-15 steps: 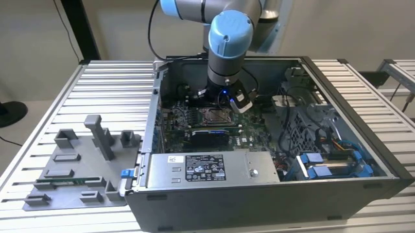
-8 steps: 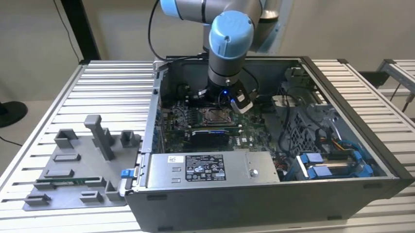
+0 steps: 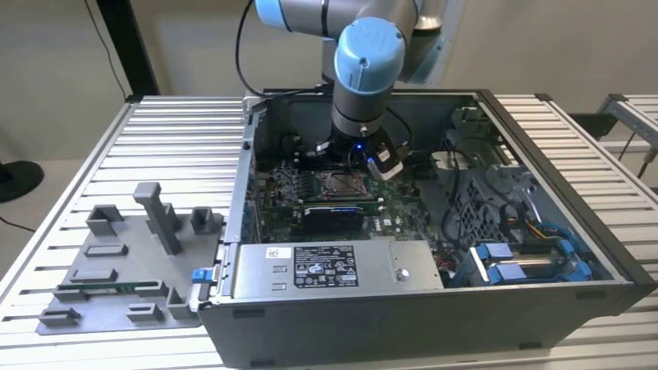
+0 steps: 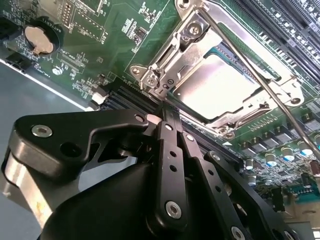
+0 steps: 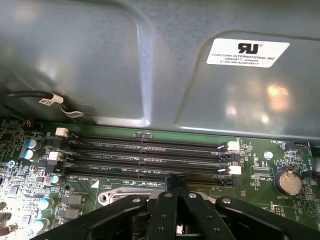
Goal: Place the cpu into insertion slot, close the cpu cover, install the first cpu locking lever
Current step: 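Install the first cpu locking lever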
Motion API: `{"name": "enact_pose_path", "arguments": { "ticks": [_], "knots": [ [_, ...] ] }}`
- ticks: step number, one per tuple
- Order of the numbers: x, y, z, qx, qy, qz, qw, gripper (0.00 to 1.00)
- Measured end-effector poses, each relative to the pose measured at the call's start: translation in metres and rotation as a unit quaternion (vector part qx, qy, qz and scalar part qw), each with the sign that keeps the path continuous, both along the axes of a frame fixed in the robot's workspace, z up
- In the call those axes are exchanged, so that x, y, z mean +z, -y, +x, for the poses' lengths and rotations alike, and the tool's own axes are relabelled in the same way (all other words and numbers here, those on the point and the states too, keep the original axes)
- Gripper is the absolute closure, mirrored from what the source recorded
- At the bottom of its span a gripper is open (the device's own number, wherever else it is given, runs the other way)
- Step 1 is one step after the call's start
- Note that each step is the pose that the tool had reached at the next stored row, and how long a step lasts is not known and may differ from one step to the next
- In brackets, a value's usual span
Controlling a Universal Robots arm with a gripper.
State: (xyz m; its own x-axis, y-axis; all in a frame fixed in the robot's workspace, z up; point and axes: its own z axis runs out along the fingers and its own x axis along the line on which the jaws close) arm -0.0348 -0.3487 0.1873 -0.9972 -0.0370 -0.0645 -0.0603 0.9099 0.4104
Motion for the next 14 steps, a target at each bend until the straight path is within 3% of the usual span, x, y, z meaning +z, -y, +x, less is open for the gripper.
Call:
{"name": "enact_pose_path", "arguments": {
  "ticks": [6, 9, 14],
  "knots": [
    [0.0013, -0.0002, 0.0003, 0.000, 0.0004, 0.0043, 0.99999, 1.00],
    [0.0044, 0.0002, 0.0002, 0.000, 0.0000, 0.0044, 0.99999, 1.00],
    [0.0188, 0.0003, -0.0002, 0.000, 0.0000, 0.0055, 0.99998, 1.00]
  ]
}}
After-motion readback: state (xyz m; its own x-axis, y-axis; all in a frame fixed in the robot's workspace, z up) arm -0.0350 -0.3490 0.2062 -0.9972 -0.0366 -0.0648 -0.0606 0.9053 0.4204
